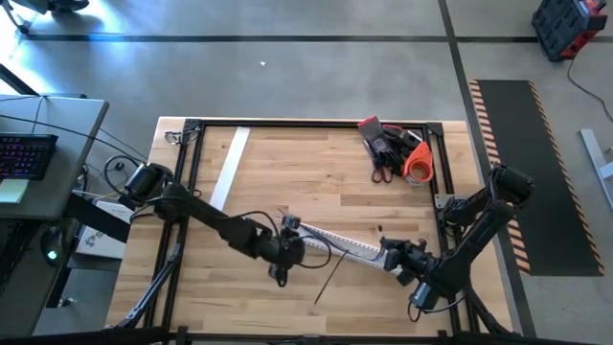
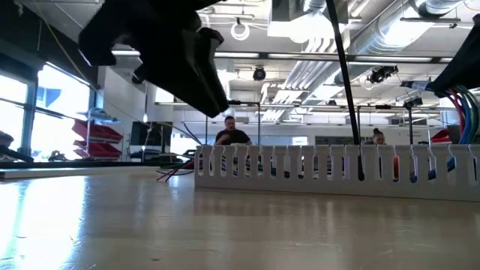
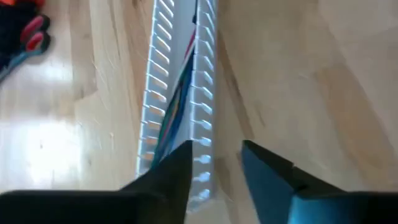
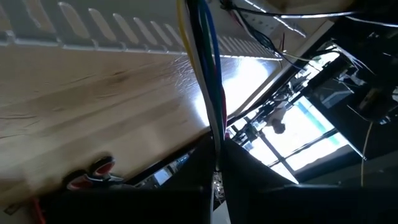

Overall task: Ziptie cables
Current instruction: Put the colored ziptied cable into the white cable duct

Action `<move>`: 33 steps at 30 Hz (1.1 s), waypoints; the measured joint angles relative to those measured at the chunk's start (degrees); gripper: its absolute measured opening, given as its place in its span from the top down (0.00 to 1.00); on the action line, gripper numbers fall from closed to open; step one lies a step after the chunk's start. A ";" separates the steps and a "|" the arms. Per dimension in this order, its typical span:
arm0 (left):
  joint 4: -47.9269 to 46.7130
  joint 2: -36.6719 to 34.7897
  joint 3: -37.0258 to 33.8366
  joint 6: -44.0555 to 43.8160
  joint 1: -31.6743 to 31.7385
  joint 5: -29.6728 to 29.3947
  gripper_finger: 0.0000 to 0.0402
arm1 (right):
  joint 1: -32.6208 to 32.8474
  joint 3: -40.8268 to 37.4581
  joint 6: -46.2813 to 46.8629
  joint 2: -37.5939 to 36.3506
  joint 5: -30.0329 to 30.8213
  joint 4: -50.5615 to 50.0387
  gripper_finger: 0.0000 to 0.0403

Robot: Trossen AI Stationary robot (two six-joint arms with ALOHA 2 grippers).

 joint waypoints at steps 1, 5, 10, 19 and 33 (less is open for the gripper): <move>0.25 0.11 -0.01 0.59 0.63 0.70 0.64 | -0.26 0.00 -0.02 0.00 0.00 -0.01 1.00; -0.11 2.82 -0.05 0.07 4.52 7.54 0.51 | -0.76 0.00 -2.36 0.00 -0.02 0.68 1.00; -0.35 7.20 -0.12 -0.75 7.36 10.68 0.47 | -1.07 0.00 -2.56 0.00 0.02 1.45 1.00; -5.29 8.55 -0.01 -3.39 7.35 11.07 0.93 | -1.39 2.21 -3.96 0.00 4.51 7.80 1.00; -6.02 8.42 -0.39 -6.50 6.70 13.25 1.00 | -7.48 20.32 -2.00 -0.01 32.73 34.37 1.00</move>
